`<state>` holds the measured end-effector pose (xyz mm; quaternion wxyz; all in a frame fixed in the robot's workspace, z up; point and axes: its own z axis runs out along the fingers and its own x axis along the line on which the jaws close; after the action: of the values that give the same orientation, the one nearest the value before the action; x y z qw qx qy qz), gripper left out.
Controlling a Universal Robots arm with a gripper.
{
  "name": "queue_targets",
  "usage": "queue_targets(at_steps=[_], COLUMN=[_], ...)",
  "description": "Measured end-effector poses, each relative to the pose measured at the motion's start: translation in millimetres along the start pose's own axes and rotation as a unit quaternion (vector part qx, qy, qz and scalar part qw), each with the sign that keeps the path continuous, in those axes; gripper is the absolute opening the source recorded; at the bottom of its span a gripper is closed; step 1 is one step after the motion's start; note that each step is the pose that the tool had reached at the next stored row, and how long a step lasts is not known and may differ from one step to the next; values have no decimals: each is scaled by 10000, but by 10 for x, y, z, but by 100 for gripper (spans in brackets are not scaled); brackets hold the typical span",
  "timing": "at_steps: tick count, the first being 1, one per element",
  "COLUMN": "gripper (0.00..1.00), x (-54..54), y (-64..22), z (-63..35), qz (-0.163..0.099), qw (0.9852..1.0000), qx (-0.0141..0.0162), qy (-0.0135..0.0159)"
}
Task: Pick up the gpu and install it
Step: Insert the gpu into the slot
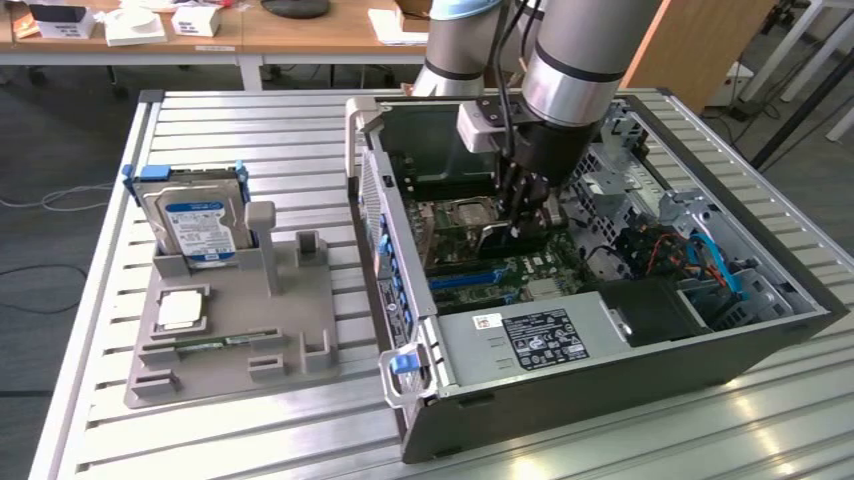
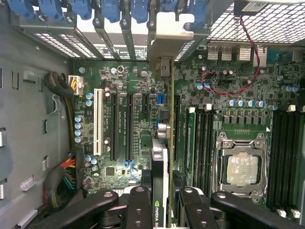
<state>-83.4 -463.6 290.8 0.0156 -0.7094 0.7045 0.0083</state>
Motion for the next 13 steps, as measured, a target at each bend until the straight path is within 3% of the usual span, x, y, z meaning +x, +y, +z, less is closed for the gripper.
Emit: queue_targets(at_steps=[4,13], gripper=[27,27], x=[-2,0], y=[41,47], z=[2,46], qz=[-1,-1], qw=[10000,10000], qx=[2,2], qy=[0,0])
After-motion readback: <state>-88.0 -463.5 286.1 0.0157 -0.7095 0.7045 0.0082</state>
